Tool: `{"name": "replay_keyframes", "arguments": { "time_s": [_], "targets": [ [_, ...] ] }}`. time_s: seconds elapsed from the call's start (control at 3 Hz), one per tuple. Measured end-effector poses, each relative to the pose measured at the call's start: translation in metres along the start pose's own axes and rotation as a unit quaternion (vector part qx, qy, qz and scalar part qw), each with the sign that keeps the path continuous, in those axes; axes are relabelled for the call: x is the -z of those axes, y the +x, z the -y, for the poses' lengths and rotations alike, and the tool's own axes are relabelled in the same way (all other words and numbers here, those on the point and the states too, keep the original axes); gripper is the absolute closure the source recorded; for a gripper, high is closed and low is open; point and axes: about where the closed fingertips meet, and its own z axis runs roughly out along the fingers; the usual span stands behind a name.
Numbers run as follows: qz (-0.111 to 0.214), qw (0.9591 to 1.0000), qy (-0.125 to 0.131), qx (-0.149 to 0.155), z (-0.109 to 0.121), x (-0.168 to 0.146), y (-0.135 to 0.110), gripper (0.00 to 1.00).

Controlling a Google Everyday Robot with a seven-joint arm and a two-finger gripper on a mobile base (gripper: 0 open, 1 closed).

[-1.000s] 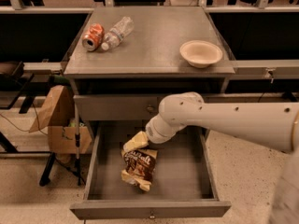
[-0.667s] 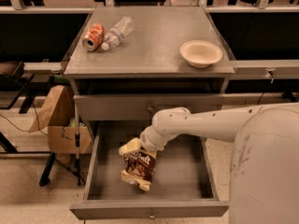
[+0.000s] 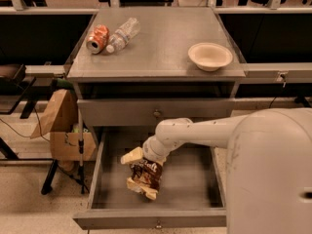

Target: Pick brown chip bag from middle drawer and place on counter

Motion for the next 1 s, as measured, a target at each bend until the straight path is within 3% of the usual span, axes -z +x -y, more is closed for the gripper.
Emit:
{"name": "replay_keyframes", "arguments": {
  "time_s": [0.33, 0.67, 1.0],
  "targets": [
    [-0.017, 0.999, -0.021, -0.035, 0.006, -0.045, 0.006, 0.0],
    [-0.04, 0.9964, -0.021, -0.072, 0.011, -0.089, 0.013, 0.02],
    [-0.045, 0.9953, -0.019, -0.083, 0.012, -0.099, 0.015, 0.25]
  ]
}}
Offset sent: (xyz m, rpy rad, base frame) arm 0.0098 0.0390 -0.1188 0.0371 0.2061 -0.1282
